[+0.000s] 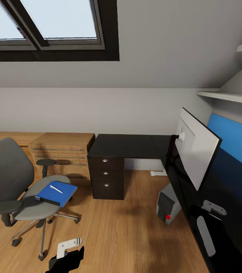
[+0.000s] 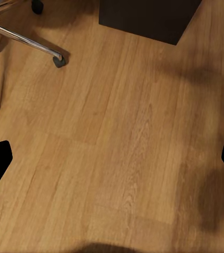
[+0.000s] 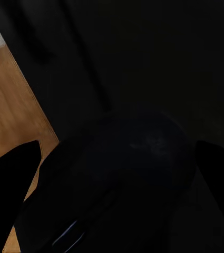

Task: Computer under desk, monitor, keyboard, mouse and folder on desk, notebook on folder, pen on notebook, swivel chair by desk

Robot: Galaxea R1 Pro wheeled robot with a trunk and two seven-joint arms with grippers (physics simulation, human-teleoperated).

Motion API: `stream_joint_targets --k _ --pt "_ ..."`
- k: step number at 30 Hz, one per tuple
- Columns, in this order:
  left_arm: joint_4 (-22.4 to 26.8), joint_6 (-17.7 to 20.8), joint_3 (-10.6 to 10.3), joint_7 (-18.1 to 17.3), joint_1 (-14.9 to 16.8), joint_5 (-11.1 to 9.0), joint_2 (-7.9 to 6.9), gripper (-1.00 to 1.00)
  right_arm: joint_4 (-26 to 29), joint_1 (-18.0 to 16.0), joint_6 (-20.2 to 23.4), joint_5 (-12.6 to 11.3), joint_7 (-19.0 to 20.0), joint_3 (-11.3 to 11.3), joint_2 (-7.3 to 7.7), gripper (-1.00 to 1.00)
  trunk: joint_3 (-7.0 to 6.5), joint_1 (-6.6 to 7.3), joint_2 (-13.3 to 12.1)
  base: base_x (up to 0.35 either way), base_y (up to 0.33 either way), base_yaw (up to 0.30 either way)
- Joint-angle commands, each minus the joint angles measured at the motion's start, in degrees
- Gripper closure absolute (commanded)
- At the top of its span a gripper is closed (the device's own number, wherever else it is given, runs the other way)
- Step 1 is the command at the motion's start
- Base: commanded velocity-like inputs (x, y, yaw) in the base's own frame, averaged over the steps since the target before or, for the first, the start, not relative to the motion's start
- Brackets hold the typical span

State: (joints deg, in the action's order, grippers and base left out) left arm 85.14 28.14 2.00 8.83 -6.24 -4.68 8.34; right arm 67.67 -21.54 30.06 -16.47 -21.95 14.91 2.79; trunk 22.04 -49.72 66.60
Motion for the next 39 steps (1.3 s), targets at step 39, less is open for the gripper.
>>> stream_joint_targets --k 39 --pt "1.91 0.2 0.56 0.33 0.0 -0.5 -0.12 -1.0 1.38 0.09 2.13 -0.08 -0.29 -10.11 -4.84 1.0 0.08 -0.01 0.04 0.075 0.108 0.024"
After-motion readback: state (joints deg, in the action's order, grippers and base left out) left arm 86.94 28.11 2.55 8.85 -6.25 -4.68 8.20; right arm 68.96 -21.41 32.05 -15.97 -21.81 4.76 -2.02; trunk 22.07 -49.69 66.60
